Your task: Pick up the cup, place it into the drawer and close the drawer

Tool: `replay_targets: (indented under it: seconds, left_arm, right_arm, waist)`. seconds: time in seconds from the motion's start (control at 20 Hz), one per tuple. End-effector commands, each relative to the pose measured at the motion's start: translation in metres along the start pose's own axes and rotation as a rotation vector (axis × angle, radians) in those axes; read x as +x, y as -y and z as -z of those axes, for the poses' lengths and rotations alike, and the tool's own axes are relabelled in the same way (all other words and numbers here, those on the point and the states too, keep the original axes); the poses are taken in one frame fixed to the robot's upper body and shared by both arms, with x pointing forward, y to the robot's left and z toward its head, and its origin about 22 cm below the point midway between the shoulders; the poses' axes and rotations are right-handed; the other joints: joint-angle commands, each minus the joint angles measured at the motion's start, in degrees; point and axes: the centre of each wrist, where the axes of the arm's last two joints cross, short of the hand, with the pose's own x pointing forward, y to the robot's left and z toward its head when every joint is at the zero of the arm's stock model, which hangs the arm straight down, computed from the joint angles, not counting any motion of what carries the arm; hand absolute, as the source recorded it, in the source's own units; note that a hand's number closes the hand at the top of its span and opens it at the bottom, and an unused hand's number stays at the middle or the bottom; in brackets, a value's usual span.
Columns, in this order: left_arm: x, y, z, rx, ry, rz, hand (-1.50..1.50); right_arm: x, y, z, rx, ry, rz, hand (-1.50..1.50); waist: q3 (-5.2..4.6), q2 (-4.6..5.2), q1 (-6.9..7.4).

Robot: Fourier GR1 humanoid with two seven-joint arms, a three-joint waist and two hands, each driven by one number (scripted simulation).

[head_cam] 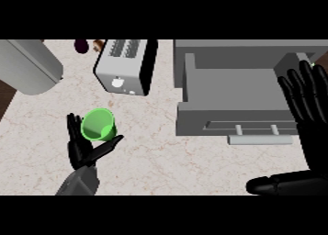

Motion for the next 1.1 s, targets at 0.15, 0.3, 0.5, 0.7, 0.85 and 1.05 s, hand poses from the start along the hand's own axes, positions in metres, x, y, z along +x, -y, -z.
replay_targets:
  seconds: [0.15,0.3,0.5,0.7,0.85,1.05]
  left_arm:
    - [-0.007,-0.005,0.0,-0.053,0.023,-0.13,1.5]
    - [0.004,-0.014,0.018,-0.099,0.043,-0.147,1.5]
    - [-0.003,0.005,0.009,-0.098,0.119,-0.107,1.5]
    - [0.002,0.003,0.016,-0.049,0.194,-0.05,1.5]
    - [0.001,-0.019,0.008,-0.225,0.139,-0.09,1.5]
    - [0.009,-0.034,0.021,-0.377,0.132,-0.124,1.5]
  right_arm:
    - [0.003,0.002,0.003,0.018,-0.011,-0.003,-1.5]
    - [-0.004,0.023,0.008,-0.004,-0.002,-0.007,-1.5]
    - [0.013,-0.006,-0.001,-0.001,-0.003,-0.006,-1.5]
    - [0.005,0.007,-0.004,0.004,0.01,-0.007,-1.5]
    - [0.013,0.011,-0.01,0.006,0.007,-0.023,-1.5]
    - [0.01,0.006,-0.002,0.007,0.002,0.004,-1.5]
  waist:
    - [-0.03,0.12,-0.22]
    - [0.01,0.05,0.07]
    - [0.0,-0.01,-0.08]
    - [0.01,-0.03,-0.1]
    - [0.04,-0.17,-0.02]
    - [0.01,-0.08,-0.07]
